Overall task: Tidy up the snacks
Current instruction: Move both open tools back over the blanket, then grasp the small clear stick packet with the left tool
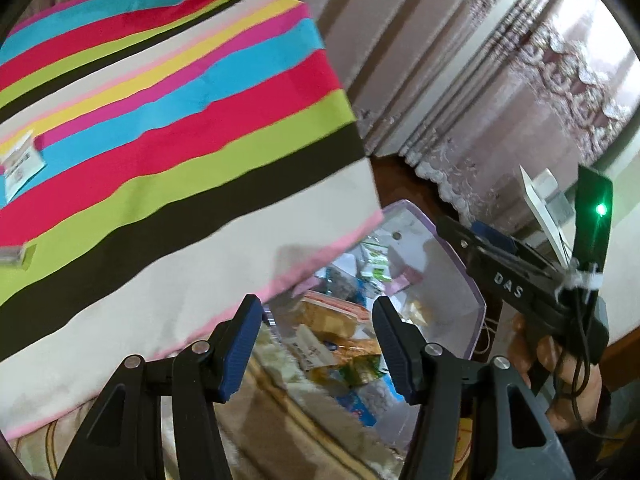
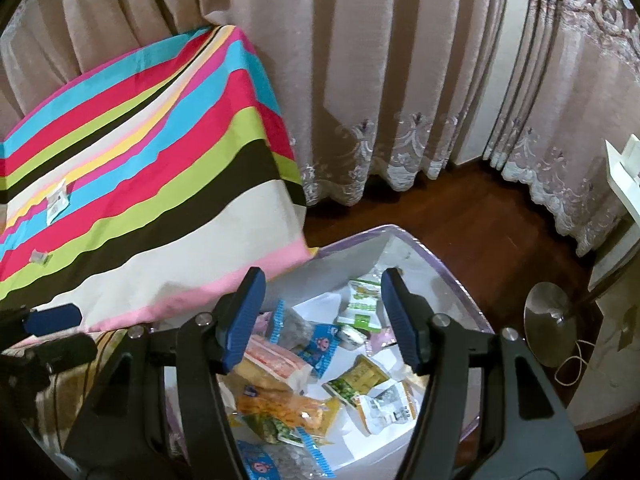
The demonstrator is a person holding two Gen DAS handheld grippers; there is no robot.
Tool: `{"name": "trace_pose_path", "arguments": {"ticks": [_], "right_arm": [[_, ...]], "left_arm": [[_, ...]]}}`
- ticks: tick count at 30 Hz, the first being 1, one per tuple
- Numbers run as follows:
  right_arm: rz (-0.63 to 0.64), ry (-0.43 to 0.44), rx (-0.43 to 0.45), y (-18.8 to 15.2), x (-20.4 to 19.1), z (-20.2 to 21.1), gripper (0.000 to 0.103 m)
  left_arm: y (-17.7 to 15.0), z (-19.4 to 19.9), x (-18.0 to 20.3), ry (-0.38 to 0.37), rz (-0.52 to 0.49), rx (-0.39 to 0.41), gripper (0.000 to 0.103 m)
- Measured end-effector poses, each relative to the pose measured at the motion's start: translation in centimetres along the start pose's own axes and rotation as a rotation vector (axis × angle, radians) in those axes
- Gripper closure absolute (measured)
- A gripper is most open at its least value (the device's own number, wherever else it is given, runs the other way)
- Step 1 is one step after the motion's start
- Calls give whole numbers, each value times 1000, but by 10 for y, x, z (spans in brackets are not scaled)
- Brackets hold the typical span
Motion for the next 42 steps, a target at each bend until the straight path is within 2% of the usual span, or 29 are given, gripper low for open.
{"name": "trace_pose_path", "arguments": {"ticks": [6, 16, 21, 27, 36, 39, 42], "right_arm": [[30, 26, -16, -1, -18, -6, 39], [57, 63, -39, -4, -38, -19, 38], [62, 74, -44, -2, -44, -24, 38], [82, 94, -39, 3, -54, -25, 38], [102, 130, -45, 7, -70, -34, 35], [106, 139, -53, 7, -76, -38, 35], [109, 153, -57, 8, -83, -42, 35]], "left_arm": [[-1, 11, -46, 38, 112, 15, 44], [-18, 33, -168, 178, 418, 23, 44], [-22, 35, -206, 222, 512, 26, 44], [-12, 24, -224, 240, 519, 25, 45], [17, 8, -226, 286, 435, 43, 47], [26, 1, -225, 322, 396, 49, 52], [32, -2, -226, 372, 344, 49, 64]]}}
Point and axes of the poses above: each gripper's, at about its wrist camera, not at the fingertips, and z roughly against the way its jaws point, x to its right, y to its top, the point moved 1 cm from there along -z, roughly the way its jaws point, and after that the axes turned 9 degrees about y, right-handed, at the moved point
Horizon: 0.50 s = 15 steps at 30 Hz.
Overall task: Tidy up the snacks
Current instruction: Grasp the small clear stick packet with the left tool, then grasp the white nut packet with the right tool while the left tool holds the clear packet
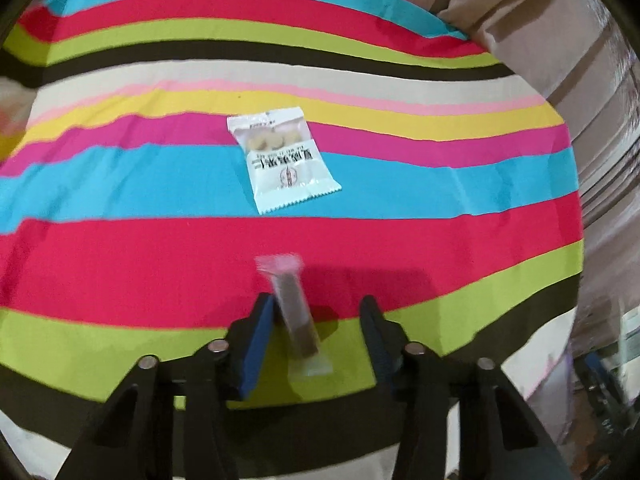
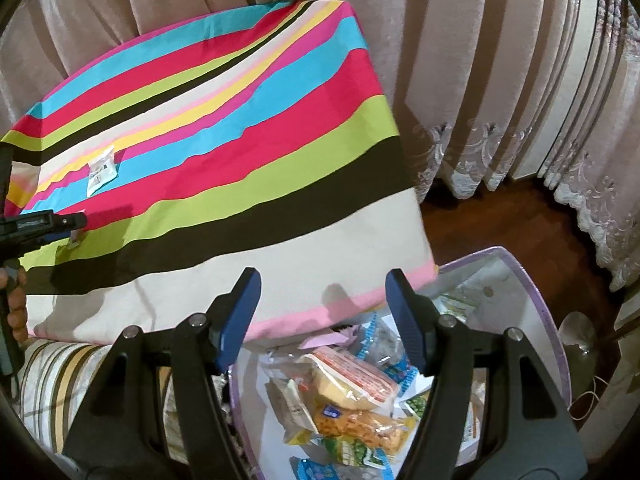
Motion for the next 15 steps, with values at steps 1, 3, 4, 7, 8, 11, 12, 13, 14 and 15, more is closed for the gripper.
{"name": "trace_pose_path", "arguments": {"ticks": [1, 3, 4, 7, 8, 11, 12, 13, 14, 15], "right_arm": [[1, 4, 0, 1, -2, -1, 35], [9, 20, 1, 4, -10, -4, 35], [17, 31, 1, 7, -16, -7, 35], [32, 62, 5, 17, -33, -15, 35], [41, 69, 7, 20, -40, -17, 35], [74, 104, 21, 34, -66, -26, 35], [85, 114, 26, 38, -75, -29, 32], [97, 122, 28, 42, -85, -33, 30], [107, 128, 28, 46, -94, -37, 30], [119, 139, 27, 50, -104, -42, 30]], "left_arm": [[1, 0, 1, 16, -17, 5, 72], [0, -1, 2, 66, -64, 19, 84], [0, 0, 2, 76, -78, 25, 87], [0, -1, 1, 76, -101, 34, 89], [1, -1, -1, 71, -104, 38, 89], [3, -1, -8, 70, -98, 50, 89], [4, -1, -12, 76, -90, 57, 89], [5, -1, -17, 78, -79, 62, 89], [6, -1, -20, 76, -71, 64, 89], [7, -1, -26, 75, -57, 68, 89]]}}
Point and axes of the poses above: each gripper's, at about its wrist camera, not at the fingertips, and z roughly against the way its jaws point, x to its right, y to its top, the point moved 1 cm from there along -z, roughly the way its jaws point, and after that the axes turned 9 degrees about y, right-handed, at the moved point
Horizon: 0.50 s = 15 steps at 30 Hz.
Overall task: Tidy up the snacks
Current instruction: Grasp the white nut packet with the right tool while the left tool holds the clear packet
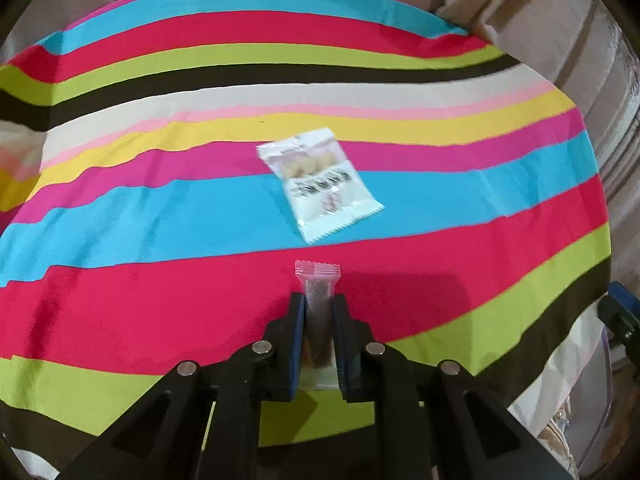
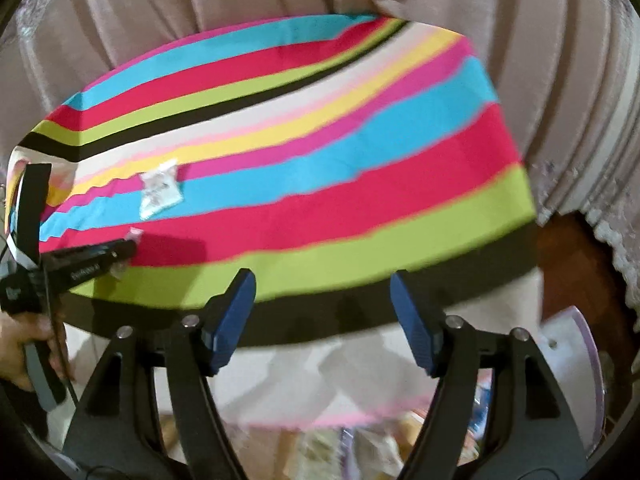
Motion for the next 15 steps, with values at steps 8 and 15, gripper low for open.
{"name": "trace_pose_path", "arguments": {"ticks": [8, 15], "right_arm": [[84, 63, -27, 31, -61, -54, 29], [174, 106, -54, 48, -111, -100, 26]], "left_arm": [[2, -1, -42, 4, 117, 27, 89], [1, 1, -64, 3, 175, 48, 89]]}}
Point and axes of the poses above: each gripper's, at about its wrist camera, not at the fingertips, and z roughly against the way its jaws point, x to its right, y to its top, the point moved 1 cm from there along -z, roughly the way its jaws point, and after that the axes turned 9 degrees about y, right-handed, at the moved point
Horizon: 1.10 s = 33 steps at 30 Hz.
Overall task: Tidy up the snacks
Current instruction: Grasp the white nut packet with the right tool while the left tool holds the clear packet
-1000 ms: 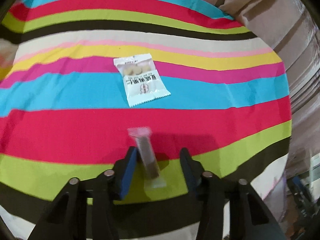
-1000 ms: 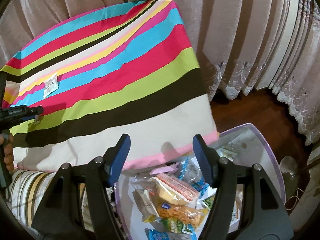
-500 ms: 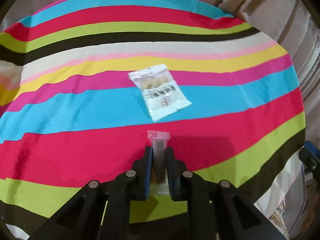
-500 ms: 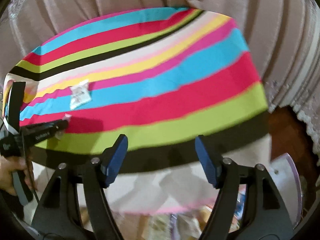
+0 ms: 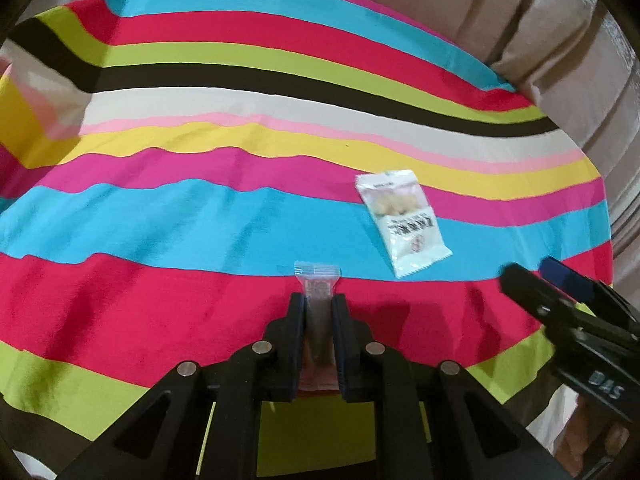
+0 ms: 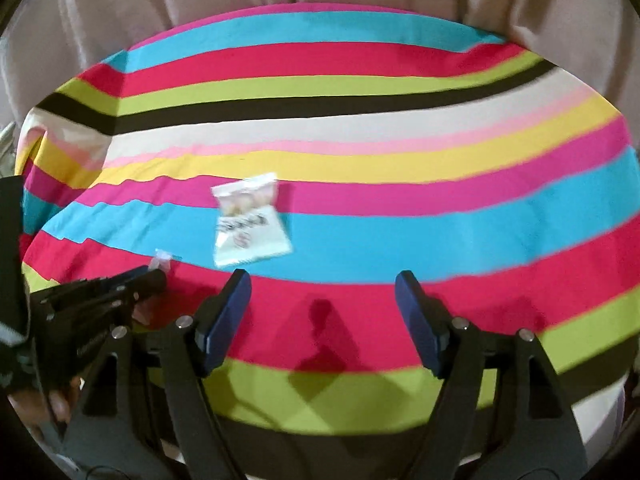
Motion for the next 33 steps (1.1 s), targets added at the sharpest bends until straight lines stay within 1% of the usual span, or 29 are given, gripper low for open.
{"name": "trace_pose_path", "arguments": {"ticks": [3, 6, 11, 14, 18, 19, 21, 25, 28, 33], "right_arm": [[25, 9, -9, 9, -12, -18, 25], [45, 15, -29, 15, -21, -35, 24], [84, 16, -58, 20, -33, -59, 24], [93, 1, -79, 23, -37, -75, 24], [86, 2, -90, 27, -38, -86, 24], [85, 0, -93, 28, -37, -86, 25], [70, 23, -93, 29, -36, -90, 43], [98, 4, -88, 28, -41, -89, 46], [90, -3, -89, 26, -40, -85, 48], [75, -39, -87, 20, -34, -73, 50]], "left_arm": [[0, 2, -11, 9, 10, 12, 89], [0, 3, -16, 40, 8, 26, 89], [-2, 5, -17, 85, -26, 38, 88], [-2, 4, -18, 92, -35, 38, 88], [-2, 7, -21, 76, -22, 38, 89], [-3, 6, -21, 74, -20, 40, 89], [-4, 7, -22, 66, -14, 42, 89], [-3, 6, -23, 49, -4, 43, 89], [-3, 9, -23, 42, -2, 53, 89], [-6, 12, -23, 30, -4, 56, 89]]}}
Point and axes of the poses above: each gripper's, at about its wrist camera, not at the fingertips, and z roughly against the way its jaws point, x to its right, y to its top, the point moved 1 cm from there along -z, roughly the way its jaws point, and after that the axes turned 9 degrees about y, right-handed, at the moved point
